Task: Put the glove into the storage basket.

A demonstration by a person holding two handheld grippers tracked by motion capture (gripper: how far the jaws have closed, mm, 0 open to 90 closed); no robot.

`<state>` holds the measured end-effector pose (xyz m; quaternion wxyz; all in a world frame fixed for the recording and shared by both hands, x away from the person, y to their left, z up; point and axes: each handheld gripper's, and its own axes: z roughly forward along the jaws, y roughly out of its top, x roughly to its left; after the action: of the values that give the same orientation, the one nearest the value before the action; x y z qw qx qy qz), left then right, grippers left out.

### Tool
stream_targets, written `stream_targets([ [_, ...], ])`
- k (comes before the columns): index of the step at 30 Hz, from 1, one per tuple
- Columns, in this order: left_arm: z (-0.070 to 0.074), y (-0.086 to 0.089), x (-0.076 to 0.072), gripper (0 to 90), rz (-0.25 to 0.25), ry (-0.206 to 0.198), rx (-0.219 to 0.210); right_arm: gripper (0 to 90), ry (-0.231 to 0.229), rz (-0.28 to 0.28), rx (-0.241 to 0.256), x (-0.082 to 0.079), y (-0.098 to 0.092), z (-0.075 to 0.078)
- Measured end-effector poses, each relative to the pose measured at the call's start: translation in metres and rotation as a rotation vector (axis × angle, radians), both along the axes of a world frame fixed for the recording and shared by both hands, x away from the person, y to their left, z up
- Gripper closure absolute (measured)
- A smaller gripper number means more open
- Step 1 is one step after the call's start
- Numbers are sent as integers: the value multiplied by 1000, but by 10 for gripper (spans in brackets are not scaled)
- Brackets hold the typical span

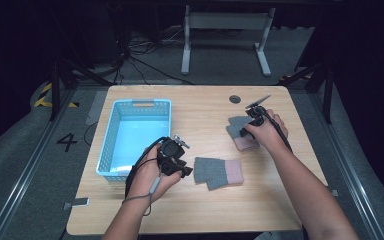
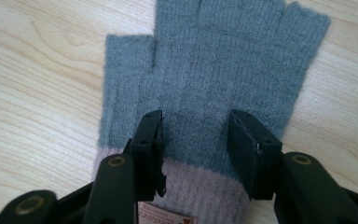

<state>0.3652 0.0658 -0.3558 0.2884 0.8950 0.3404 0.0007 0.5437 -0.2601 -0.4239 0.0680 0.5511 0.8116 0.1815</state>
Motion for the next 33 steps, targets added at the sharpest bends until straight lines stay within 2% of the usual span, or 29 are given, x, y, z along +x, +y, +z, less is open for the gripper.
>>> stream_targets([
  [4,0,-1,0,654,-3,-3,0,562,20,-21,-22,2,3,0],
  [8,1,-1,-1,652,-3,-4,0,572,12,-14,-72,3,10,-1],
  [11,1,-1,-1,651,-4,-4,0,609,16,-18,-82,3,11,0],
  [20,0,-2,0,648,-10,-1,1,783,17,-3,-74,4,10,0],
  [23,0,-2,1,647,-11,-2,-2,813,9,3,-63,3,8,0],
  [27,0,-3,3,647,-13,0,-4,850,6,-8,-25,3,4,2],
  [33,2,-4,5,646,-19,-4,-10,859,-22,-8,-10,0,2,8],
])
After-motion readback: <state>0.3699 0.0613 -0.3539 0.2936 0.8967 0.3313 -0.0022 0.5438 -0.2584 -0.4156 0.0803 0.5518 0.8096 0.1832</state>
